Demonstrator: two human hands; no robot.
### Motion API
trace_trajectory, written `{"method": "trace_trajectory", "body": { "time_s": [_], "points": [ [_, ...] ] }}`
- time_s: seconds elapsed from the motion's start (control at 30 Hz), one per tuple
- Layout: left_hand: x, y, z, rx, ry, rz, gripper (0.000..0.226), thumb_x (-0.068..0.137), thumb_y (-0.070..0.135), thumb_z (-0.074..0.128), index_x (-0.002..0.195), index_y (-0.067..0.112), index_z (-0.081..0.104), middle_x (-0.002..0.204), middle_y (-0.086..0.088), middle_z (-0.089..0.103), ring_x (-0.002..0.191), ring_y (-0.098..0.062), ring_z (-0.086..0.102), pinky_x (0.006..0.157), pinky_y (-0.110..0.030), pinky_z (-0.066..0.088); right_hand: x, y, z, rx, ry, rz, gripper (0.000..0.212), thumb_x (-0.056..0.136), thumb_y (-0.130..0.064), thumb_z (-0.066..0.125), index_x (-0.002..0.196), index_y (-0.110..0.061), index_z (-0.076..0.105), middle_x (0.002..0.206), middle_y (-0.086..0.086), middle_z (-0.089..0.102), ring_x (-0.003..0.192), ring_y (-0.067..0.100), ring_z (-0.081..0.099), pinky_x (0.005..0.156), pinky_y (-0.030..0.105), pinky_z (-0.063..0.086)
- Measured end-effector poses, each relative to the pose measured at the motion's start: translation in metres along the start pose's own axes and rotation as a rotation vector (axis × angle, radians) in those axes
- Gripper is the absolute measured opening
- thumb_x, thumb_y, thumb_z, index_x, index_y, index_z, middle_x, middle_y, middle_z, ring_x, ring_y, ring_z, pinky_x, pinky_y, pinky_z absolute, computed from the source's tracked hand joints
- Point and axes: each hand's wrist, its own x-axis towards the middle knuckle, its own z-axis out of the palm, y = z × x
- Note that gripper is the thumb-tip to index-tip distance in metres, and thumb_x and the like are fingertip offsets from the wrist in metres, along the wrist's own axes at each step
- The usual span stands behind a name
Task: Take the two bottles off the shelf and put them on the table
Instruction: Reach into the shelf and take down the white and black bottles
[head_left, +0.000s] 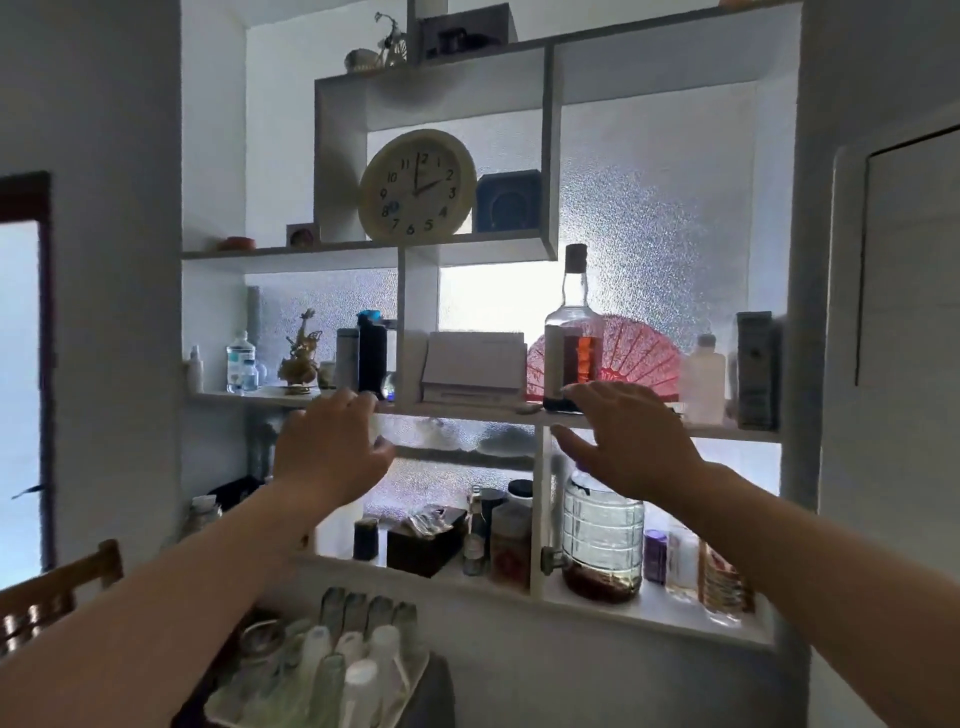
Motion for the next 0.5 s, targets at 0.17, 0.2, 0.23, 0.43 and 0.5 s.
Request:
{"method": "trace_trajectory", "body": {
  "time_s": [0.17,0.2,0.23,0.43,0.5],
  "points": [
    [0.036,-0.007,0.034,0.106,-0.019,-0.09,0.047,0.079,0.042,0.05,0.12,0.019,0.049,0.12,-0.006,0.058,0.105,-0.025,0.053,0.081,-0.039,0.043,0.051,0.031,0.062,0.109,-0.016,-0.092,0.047,0.088,-0.05,0.044,0.124,-0.02,0.049,0.124,0.003,0.06,0.116,0.022,0.05,0.1,0.036,0.031],
    [0.04,-0.011,0.039,0.129,-0.016,-0.107,0.048,0.079,0.042,0.05,0.121,0.019,0.048,0.121,-0.006,0.058,0.105,-0.025,0.053,0.082,-0.04,0.043,0.059,0.034,0.074,0.118,-0.017,-0.111,0.048,0.088,-0.05,0.044,0.125,-0.02,0.048,0.124,0.004,0.059,0.117,0.023,0.049,0.1,0.036,0.03],
    [0.044,-0.015,0.045,0.151,-0.015,-0.121,0.05,0.08,0.042,0.049,0.124,0.019,0.047,0.123,-0.005,0.057,0.106,-0.025,0.053,0.083,-0.04,0.043,0.068,0.036,0.087,0.128,-0.016,-0.126,0.049,0.088,-0.05,0.044,0.126,-0.02,0.047,0.125,0.003,0.059,0.118,0.023,0.048,0.1,0.036,0.029],
    [0.054,-0.041,0.074,0.247,-0.045,-0.192,0.048,0.078,0.042,0.049,0.12,0.019,0.05,0.118,-0.005,0.06,0.1,-0.024,0.056,0.083,-0.04,0.046,0.112,0.029,0.156,0.217,0.002,-0.203,0.051,0.087,-0.053,0.043,0.126,-0.021,0.049,0.129,0.002,0.056,0.122,0.022,0.044,0.102,0.035,0.027],
    [0.058,-0.055,0.082,0.277,-0.046,-0.216,0.047,0.078,0.043,0.049,0.118,0.018,0.052,0.115,-0.005,0.06,0.098,-0.024,0.056,0.08,-0.04,0.044,0.126,0.022,0.176,0.237,0.014,-0.235,0.051,0.087,-0.054,0.042,0.125,-0.021,0.05,0.129,0.001,0.056,0.122,0.021,0.045,0.104,0.036,0.026]
  ]
}}
